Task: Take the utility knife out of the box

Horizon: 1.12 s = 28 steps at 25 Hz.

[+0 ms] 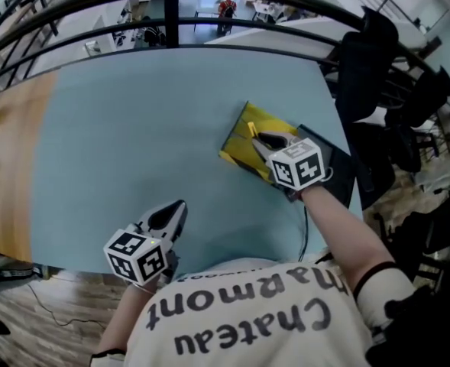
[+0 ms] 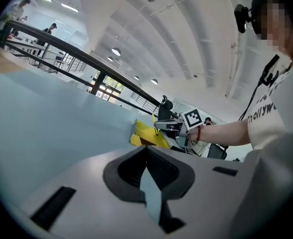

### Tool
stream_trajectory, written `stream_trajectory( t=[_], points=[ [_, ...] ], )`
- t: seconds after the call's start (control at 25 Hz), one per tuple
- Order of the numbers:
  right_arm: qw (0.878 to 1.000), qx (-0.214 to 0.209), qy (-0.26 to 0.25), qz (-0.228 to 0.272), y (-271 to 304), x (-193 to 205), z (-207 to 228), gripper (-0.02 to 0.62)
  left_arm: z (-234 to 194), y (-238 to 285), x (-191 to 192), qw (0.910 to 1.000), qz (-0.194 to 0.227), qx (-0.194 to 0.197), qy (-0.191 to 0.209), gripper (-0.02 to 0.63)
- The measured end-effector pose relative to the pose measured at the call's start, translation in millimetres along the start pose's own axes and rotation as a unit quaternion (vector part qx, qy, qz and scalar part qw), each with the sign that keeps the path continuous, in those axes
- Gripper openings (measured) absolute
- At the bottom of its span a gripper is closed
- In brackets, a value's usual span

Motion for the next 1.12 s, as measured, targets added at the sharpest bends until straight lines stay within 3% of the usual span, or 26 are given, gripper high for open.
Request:
stream_trajectory(
  t=[0.24, 0.6, 0.88, 1.12],
  points=[
    [0.997, -0.014, 0.060, 0.045, -28, 2, 10, 0.084, 34, 0, -2, 0.9992, 0.027, -0.024, 0.014, 0.003],
    [0.991, -0.061, 0.079, 0.088, -89, 7, 18, 0.084, 88, 9, 1, 0.9963, 0.052, -0.053, 0.044, 0.003],
    [0.981, -0.088, 0.122, 0.122, -142, 23, 23, 0.084, 143, 33, 31, 0.9974, 0.024, -0.042, 0.053, 0.003],
    [0.968, -0.081, 0.186, 0.149, -198, 66, 48, 0.084, 187, 47, 61, 0.9968, 0.018, -0.032, 0.071, 0.003]
  ],
)
Point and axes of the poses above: the fingertips, and each gripper's own axes: y forward along the fingers, z to its right, x out of its underside, the point moved 7 cm from there along -y, backward along the fingers, and after that the axes turned 6 degrees about x, right-handed, at the moved point
